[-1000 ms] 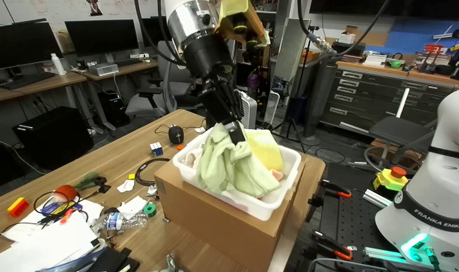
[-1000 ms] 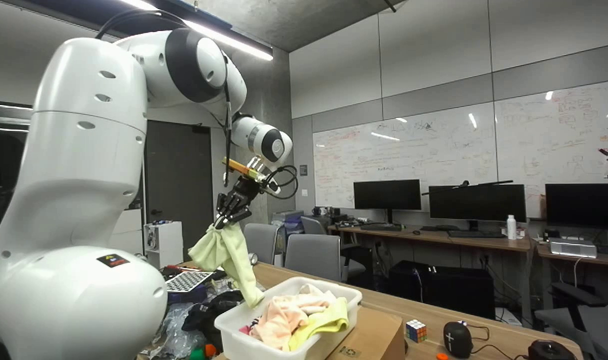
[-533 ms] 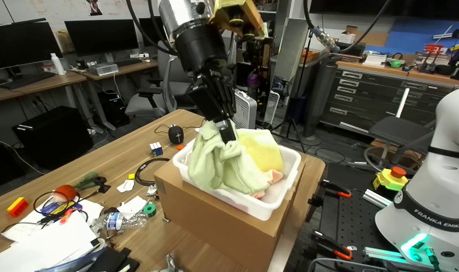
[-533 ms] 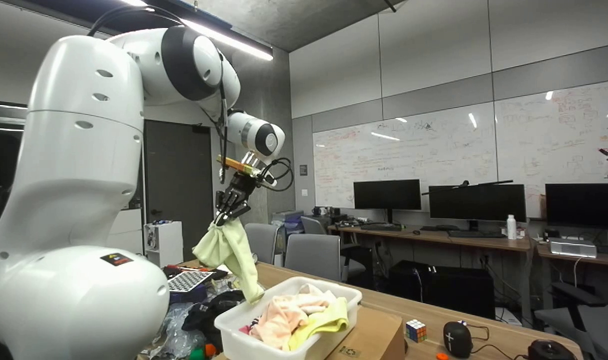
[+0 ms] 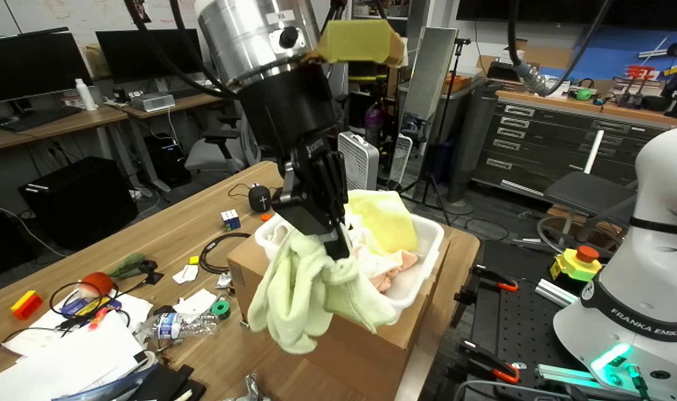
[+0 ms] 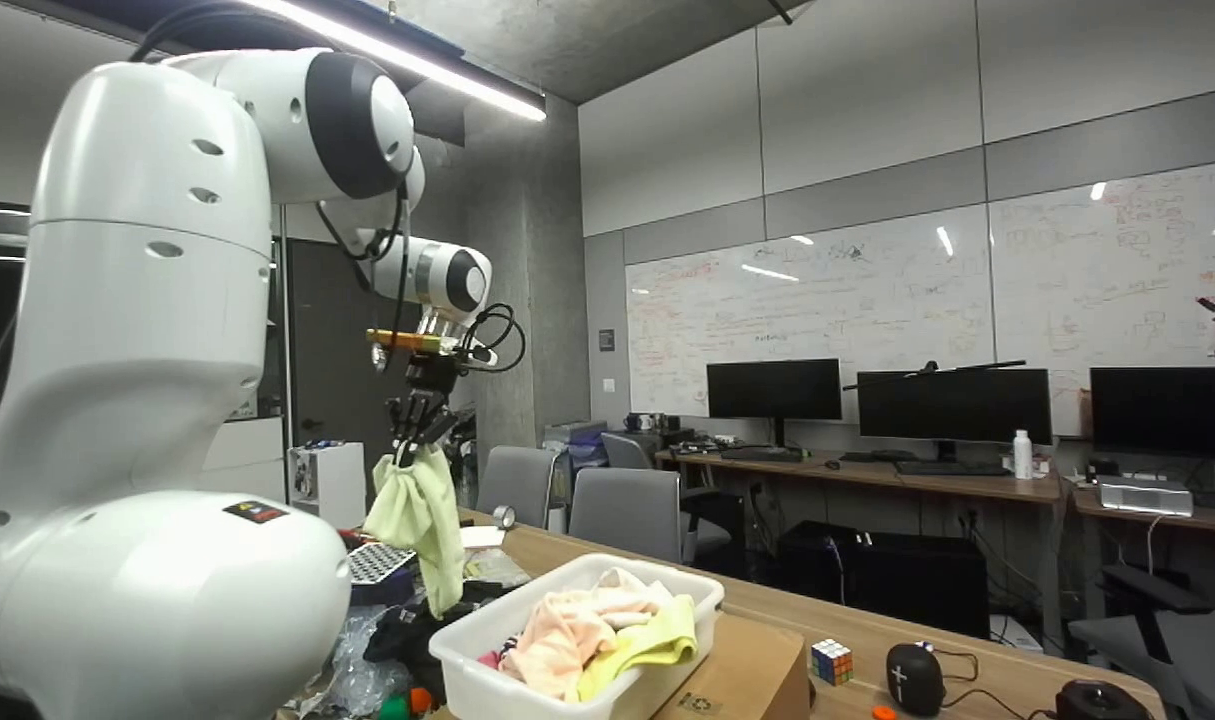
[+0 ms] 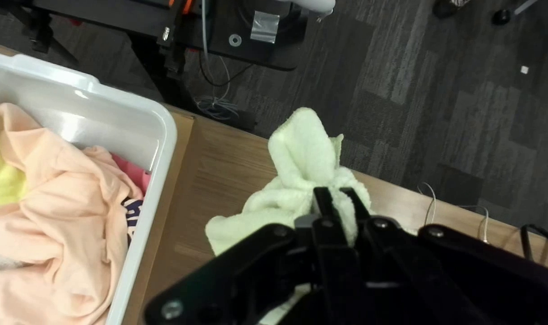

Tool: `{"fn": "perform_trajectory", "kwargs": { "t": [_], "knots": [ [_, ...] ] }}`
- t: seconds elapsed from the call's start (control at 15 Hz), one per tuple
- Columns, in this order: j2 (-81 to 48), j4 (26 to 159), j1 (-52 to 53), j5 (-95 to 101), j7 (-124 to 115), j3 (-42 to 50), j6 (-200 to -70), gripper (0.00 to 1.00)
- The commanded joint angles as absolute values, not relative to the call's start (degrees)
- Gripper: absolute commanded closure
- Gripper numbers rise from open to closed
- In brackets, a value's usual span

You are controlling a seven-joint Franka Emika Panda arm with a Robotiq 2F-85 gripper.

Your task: Take the towels and t-shirts out of the box and place them on the table

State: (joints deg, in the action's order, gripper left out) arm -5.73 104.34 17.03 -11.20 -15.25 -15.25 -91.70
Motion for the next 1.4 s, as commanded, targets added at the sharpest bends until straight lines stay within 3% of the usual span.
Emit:
{"fn": "perform_trajectory", "kwargs": {
  "t": [0.0,0.13,0.67,1.33],
  "knots": [
    [-5.11,105.52,18.41,-7.81,-18.61,-16.11,-92.66,0.66],
    [-6.2,105.67,19.18,-5.56,-19.99,-16.64,-92.39,0.59],
    [-7.96,105.89,20.35,-1.06,-26.67,-16.53,-93.72,0.01],
    [-6.97,107.04,20.77,4.43,-36.44,-16.25,-99.05,0.0]
  ]
}}
